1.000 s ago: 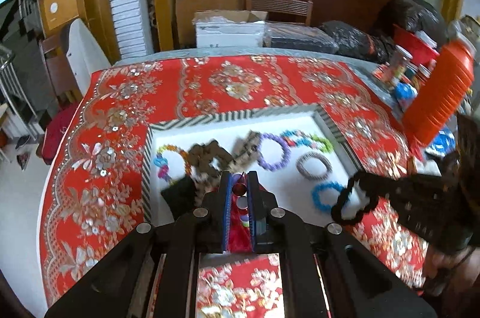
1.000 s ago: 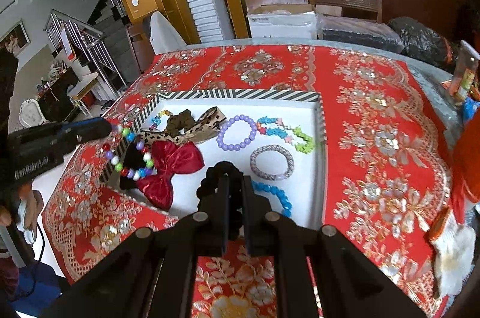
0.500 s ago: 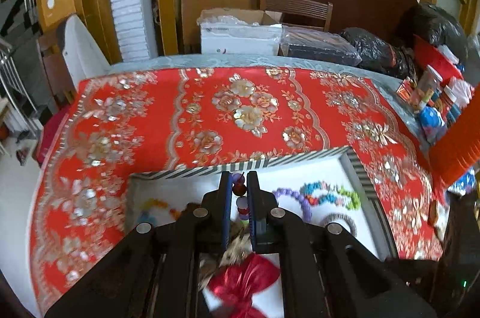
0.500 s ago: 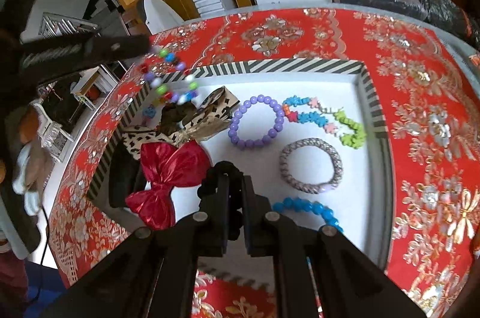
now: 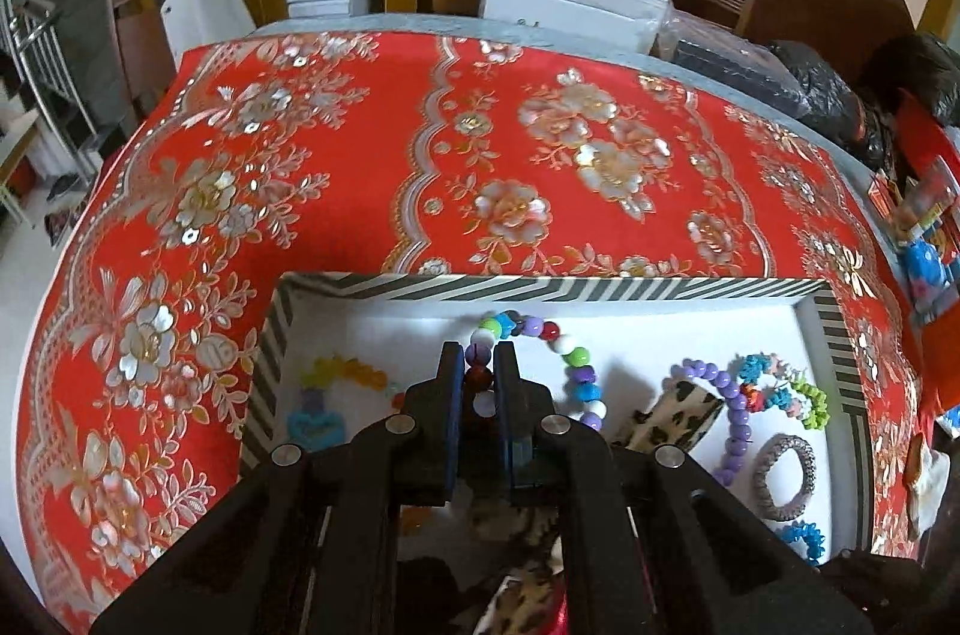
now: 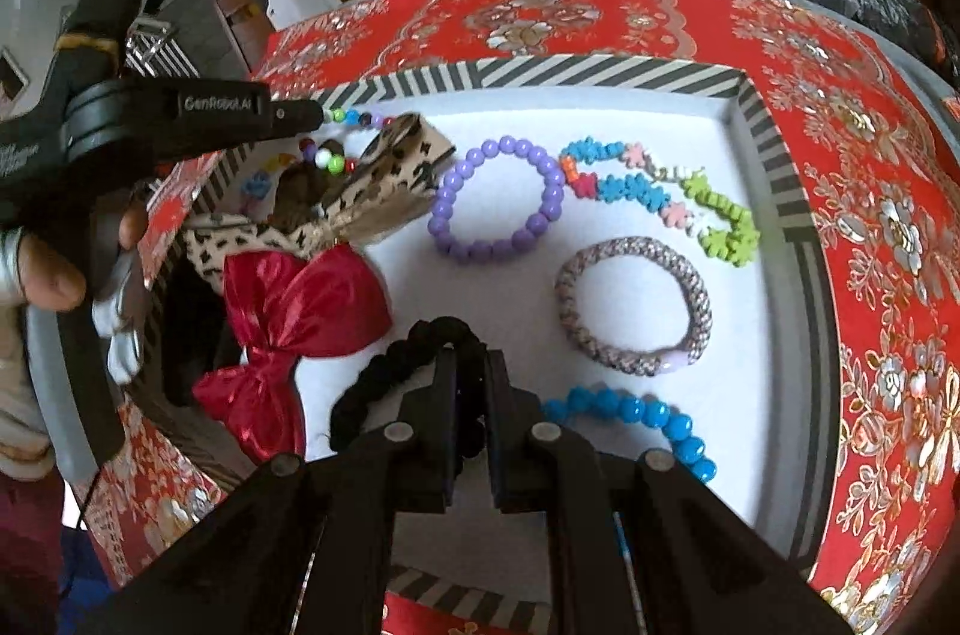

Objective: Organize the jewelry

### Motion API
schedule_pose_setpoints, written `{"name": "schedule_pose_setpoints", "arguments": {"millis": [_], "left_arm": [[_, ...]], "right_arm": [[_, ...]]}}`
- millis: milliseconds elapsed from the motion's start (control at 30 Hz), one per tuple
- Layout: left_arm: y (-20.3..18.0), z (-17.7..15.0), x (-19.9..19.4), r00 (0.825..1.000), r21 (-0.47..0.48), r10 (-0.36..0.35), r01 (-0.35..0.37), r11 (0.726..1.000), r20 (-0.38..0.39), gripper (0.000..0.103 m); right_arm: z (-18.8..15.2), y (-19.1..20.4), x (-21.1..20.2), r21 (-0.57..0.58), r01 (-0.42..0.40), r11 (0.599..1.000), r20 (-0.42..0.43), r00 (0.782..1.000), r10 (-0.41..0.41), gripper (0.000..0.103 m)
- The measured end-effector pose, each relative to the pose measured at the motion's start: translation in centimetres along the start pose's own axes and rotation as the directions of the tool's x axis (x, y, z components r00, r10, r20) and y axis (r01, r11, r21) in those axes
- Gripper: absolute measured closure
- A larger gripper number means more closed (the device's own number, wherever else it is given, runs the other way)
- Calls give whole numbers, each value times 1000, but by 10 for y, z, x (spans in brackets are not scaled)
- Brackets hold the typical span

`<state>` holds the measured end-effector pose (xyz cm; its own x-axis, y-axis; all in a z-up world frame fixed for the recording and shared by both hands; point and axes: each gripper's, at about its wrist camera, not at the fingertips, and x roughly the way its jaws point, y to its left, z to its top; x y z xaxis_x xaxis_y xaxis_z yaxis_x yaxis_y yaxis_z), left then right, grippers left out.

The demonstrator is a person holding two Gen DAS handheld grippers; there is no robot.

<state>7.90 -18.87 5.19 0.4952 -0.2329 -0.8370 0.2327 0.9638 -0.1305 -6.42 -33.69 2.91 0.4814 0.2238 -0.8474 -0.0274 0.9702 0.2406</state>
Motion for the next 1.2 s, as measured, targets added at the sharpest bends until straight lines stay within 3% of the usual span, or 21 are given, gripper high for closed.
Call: {"name": "schedule_pose_setpoints", "arguments": {"millis": [67, 133, 200, 267, 733, 1200], "left_arm": [[3, 0, 3, 1000, -6, -15, 15, 1000, -11, 90], [5, -1, 4, 999, -17, -31, 30, 999, -15, 78], [7, -2, 2, 999, -26, -43, 43, 999, -4, 74], [7, -4, -5, 999, -24, -36, 36, 999, 14, 72], [-15, -43, -74, 988, 79, -2, -10, 997, 153, 72], [-31, -98, -122, 978, 84, 8, -26, 996, 208, 72]], "right_arm": [[-1, 1, -1, -9, 19, 1000, -1, 1000, -19, 94], [-1, 0, -3, 1, 17, 1000, -12, 1000, -17, 89], [-2, -1, -5, 16, 12, 1000, -14, 1000, -12, 75], [-4, -1, -10, 23, -2, 1000, -1, 1000, 2, 68], [-15, 6, -47, 27, 17, 999, 106, 994, -19, 64], [-35, 7, -84, 57, 97, 994, 191, 976, -106, 57]]}}
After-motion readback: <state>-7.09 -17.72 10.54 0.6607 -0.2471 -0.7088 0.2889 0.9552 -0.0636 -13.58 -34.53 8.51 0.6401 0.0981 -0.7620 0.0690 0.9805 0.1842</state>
